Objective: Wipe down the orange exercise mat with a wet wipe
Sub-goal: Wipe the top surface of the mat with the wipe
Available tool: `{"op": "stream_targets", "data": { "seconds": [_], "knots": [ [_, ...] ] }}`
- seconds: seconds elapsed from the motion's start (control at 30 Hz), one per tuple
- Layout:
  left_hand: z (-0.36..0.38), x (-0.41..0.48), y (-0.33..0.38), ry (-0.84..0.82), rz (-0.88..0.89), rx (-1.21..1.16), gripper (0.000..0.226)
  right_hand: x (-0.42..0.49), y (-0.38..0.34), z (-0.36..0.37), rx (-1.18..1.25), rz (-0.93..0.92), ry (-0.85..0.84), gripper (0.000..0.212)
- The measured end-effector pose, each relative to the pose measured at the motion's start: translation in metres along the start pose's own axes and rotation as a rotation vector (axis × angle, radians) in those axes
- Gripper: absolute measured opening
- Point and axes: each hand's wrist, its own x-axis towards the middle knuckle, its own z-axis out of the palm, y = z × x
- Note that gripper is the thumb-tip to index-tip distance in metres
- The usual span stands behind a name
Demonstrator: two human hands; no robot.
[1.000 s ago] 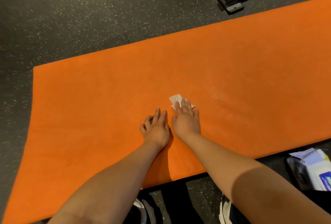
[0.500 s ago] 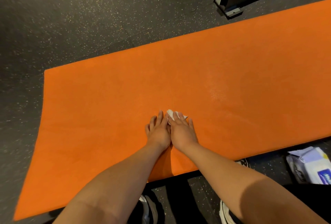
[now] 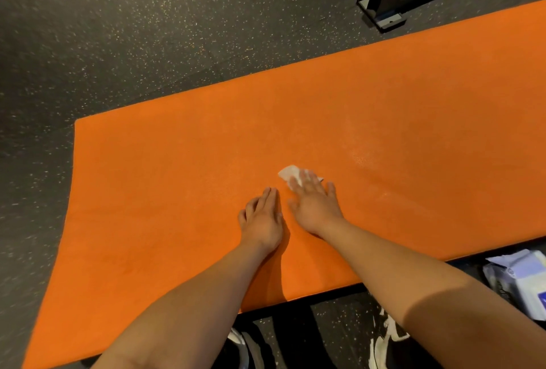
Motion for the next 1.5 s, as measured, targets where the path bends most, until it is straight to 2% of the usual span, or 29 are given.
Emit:
{"op": "stream_targets", "data": {
  "seconds": [0.07, 0.1, 0.13, 0.23, 0.3, 0.37, 0.43, 0.5, 0.63, 0.67, 0.73, 0.8, 0.87, 0.93, 1.03, 1.1, 1.27, 1.33, 1.43, 1.5],
  "knots": [
    [0.001, 0.001, 0.004, 0.008, -0.017, 0.003, 0.059, 0.009, 0.001, -0.006, 0.063, 0.149, 0.040, 0.059],
    [0.003, 0.001, 0.006, 0.024, -0.028, -0.012, 0.058, 0.010, -0.005, -0.006, 0.083, 0.169, 0.042, 0.059],
    [0.004, 0.001, 0.007, 0.045, -0.039, -0.034, 0.057, 0.009, -0.014, -0.005, 0.086, 0.140, 0.024, 0.059],
    [0.006, 0.002, 0.004, 0.106, -0.064, -0.096, 0.052, 0.003, -0.030, 0.005, 0.011, -0.121, -0.019, 0.056],
    [0.006, 0.003, 0.003, 0.112, -0.048, -0.087, 0.052, 0.005, -0.021, 0.005, -0.031, -0.189, -0.007, 0.054],
    [0.007, 0.002, 0.003, 0.093, -0.035, -0.033, 0.052, 0.008, -0.006, 0.000, -0.038, -0.090, 0.036, 0.056],
    [0.007, 0.003, 0.005, 0.066, -0.048, -0.003, 0.053, 0.008, 0.001, -0.005, 0.038, 0.114, 0.061, 0.059],
    [0.006, 0.005, 0.005, 0.063, -0.054, -0.004, 0.053, 0.007, -0.005, -0.005, 0.082, 0.173, 0.062, 0.059],
    [0.005, 0.005, 0.005, 0.049, -0.065, -0.036, 0.051, -0.006, -0.022, 0.004, 0.002, -0.143, -0.041, 0.055],
    [0.004, 0.004, 0.006, 0.047, -0.066, -0.038, 0.051, -0.007, -0.017, 0.004, -0.016, -0.175, -0.042, 0.055],
    [0.001, 0.006, 0.007, 0.027, -0.063, -0.015, 0.052, -0.002, -0.004, 0.002, -0.009, -0.090, 0.012, 0.056],
    [-0.002, 0.005, 0.009, -0.003, -0.064, 0.010, 0.053, -0.002, 0.005, 0.000, 0.040, 0.082, 0.099, 0.058],
    [-0.002, 0.002, 0.010, 0.006, -0.069, 0.015, 0.053, -0.006, 0.002, 0.003, 0.073, 0.133, 0.167, 0.058],
    [-0.002, 0.001, 0.012, 0.030, -0.077, 0.003, 0.051, -0.009, -0.007, 0.005, 0.105, 0.042, 0.126, 0.056],
    [-0.002, 0.003, 0.015, 0.079, -0.090, -0.029, 0.048, -0.009, -0.014, 0.010, 0.040, -0.201, 0.032, 0.054],
    [-0.005, 0.006, 0.014, 0.095, -0.093, -0.032, 0.047, -0.002, -0.007, 0.009, -0.006, -0.245, 0.013, 0.054],
    [-0.010, 0.020, 0.010, 0.125, -0.062, 0.062, 0.054, 0.021, 0.005, -0.010, 0.067, 0.139, 0.142, 0.057],
    [-0.011, 0.028, 0.010, 0.157, -0.067, 0.051, 0.054, 0.023, -0.011, -0.007, 0.106, 0.069, 0.117, 0.056],
    [-0.012, 0.039, 0.007, 0.177, -0.061, -0.013, 0.055, 0.022, -0.030, 0.005, 0.053, -0.226, 0.036, 0.056],
    [-0.012, 0.042, 0.003, 0.155, -0.051, -0.029, 0.057, 0.032, -0.023, 0.003, 0.004, -0.262, 0.081, 0.055]
  ]
}}
